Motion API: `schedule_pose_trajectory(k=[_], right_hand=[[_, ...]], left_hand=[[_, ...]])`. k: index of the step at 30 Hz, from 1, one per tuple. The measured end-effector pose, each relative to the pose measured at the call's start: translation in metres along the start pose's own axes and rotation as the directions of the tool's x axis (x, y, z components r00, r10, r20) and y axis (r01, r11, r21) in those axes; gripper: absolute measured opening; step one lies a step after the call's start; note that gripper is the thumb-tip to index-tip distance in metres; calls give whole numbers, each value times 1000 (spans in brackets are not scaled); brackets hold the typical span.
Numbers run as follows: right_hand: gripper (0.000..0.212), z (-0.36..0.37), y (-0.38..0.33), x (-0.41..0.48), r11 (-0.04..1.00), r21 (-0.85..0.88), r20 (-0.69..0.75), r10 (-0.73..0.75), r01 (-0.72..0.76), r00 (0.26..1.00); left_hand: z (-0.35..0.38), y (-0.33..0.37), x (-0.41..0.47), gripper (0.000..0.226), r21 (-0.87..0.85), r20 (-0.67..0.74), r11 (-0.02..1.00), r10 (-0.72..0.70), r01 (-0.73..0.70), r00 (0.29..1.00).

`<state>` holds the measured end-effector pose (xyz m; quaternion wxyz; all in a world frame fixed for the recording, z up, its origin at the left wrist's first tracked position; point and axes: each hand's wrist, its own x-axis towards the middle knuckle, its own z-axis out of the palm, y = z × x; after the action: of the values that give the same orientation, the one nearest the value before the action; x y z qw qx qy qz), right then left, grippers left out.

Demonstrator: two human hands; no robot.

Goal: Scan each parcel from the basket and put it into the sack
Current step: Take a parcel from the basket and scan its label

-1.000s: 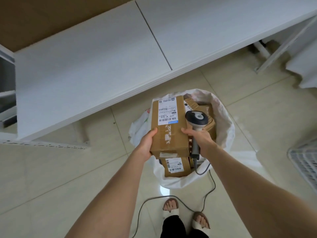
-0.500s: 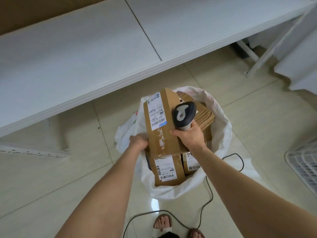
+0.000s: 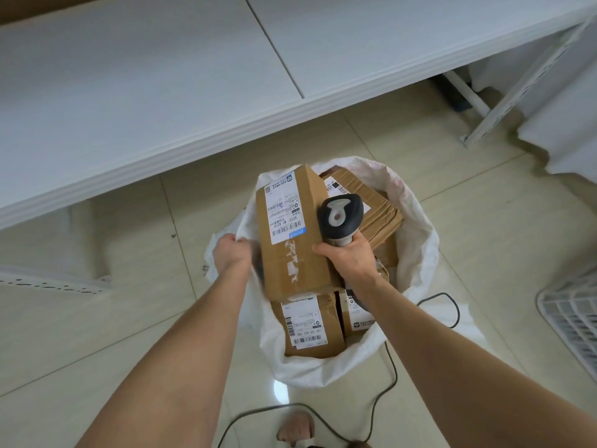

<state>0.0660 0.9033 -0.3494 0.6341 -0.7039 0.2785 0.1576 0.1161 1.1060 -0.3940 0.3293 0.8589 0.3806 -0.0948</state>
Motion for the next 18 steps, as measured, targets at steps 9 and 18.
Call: schedule_pose_trajectory(k=[9, 18], right_hand=[[56, 20, -35, -28, 960, -272, 10, 78, -73, 997], [49, 70, -61, 15, 914, -398, 64, 120, -85, 991]], left_hand=[[-65, 35, -17, 15, -271, -143, 955, 86, -122, 986], [-98, 42, -23, 13, -466, 548, 879, 197, 101, 813]])
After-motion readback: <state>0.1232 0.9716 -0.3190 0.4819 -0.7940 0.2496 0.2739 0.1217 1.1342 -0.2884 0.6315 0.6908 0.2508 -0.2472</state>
